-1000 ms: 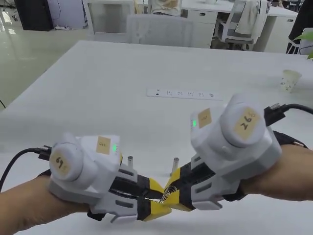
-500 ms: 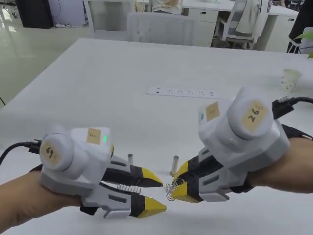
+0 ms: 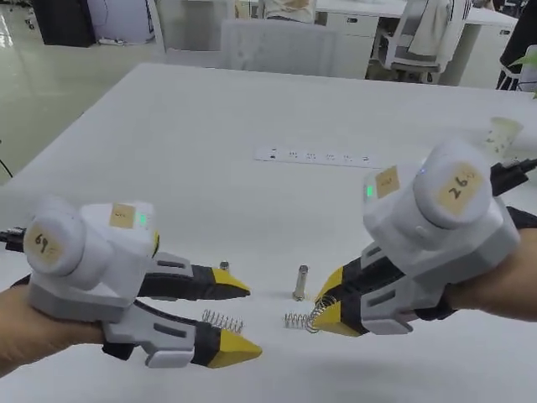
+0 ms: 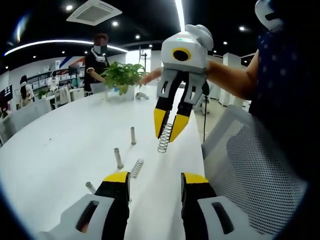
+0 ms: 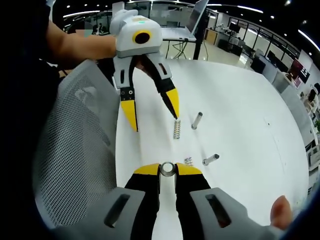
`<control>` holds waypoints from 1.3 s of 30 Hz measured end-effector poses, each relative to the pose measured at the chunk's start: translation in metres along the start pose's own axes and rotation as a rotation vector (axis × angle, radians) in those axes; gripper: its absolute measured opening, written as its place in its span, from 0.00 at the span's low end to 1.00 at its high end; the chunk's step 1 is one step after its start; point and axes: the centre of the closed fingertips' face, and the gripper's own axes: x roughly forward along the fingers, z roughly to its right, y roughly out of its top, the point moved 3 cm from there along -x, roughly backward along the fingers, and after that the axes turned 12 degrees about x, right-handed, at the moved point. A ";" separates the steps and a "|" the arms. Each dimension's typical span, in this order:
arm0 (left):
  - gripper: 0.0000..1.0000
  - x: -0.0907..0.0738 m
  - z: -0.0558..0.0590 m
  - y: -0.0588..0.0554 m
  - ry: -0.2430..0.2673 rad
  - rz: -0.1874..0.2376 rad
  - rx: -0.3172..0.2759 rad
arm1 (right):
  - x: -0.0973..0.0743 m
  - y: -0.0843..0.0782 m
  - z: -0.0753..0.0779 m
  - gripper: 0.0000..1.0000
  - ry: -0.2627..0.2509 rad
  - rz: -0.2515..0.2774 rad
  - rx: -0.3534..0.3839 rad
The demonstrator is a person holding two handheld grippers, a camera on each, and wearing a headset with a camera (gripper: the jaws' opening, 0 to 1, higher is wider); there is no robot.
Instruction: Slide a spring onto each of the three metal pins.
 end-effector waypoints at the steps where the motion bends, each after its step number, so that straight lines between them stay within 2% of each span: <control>1: 0.35 -0.002 0.000 -0.001 0.005 -0.001 -0.002 | 0.000 0.000 0.001 0.08 -0.002 -0.001 0.001; 6: 0.38 -0.011 -0.002 -0.005 0.036 -0.008 -0.018 | -0.004 -0.003 0.007 0.08 -0.012 -0.005 0.009; 13: 0.44 -0.031 -0.009 -0.012 0.117 -0.004 -0.052 | -0.011 -0.009 0.018 0.08 -0.031 -0.010 0.028; 20: 0.47 -0.041 -0.012 -0.019 0.175 0.011 -0.087 | -0.016 -0.014 0.026 0.08 -0.047 -0.021 0.043; 30: 0.57 -0.044 -0.013 -0.027 0.216 0.017 -0.128 | -0.031 -0.020 0.045 0.08 -0.096 -0.037 0.072; 39: 0.66 -0.040 -0.009 -0.031 0.222 0.019 -0.157 | -0.045 -0.024 0.066 0.08 -0.153 -0.055 0.087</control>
